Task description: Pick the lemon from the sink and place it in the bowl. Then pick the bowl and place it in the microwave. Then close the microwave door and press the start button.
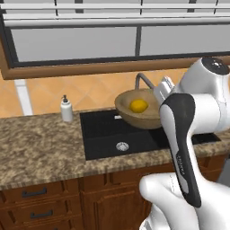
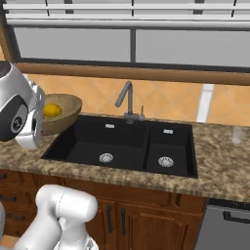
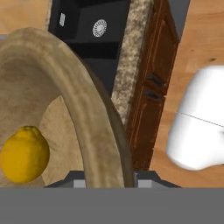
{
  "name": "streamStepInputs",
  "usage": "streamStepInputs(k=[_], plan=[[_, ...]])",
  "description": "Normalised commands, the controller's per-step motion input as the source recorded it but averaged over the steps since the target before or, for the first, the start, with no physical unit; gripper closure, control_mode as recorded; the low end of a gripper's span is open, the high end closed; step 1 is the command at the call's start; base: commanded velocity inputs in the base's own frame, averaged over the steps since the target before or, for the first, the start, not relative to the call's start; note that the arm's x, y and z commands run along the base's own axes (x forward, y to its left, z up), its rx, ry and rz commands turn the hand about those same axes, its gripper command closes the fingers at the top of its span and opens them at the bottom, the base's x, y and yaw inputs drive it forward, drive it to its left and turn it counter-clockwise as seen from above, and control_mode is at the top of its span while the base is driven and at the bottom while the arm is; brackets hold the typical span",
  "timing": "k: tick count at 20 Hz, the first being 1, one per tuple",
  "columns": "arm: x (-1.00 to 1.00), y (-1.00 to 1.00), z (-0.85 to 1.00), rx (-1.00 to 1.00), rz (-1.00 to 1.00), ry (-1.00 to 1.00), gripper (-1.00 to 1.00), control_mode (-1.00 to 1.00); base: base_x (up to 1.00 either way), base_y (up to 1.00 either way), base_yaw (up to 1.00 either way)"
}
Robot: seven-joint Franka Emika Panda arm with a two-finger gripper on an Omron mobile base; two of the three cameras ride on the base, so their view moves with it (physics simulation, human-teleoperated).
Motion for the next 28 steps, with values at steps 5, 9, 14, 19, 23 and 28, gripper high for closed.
streamStepInputs(k=[5, 9, 14, 19, 23, 28], plan=[[0.00, 0.00, 0.00, 0.00, 0.00, 0.00, 1.00, 1.00, -1.00, -0.02, -0.19], [0.00, 0.00, 0.00, 0.00, 0.00, 0.00, 1.00, 1.00, -0.85, -0.01, -0.26], [0.00, 0.00, 0.00, 0.00, 0.00, 0.00, 1.00, 1.00, -0.35, -0.08, -0.69], [0.00, 0.00, 0.00, 0.00, 0.00, 0.00, 1.00, 1.00, -0.08, -0.02, -0.86], [0.00, 0.00, 0.00, 0.00, 0.00, 0.00, 1.00, 1.00, 0.00, -0.08, -0.85], [0.00, 0.00, 0.00, 0.00, 0.00, 0.00, 1.00, 1.00, 0.01, -0.33, -0.83]])
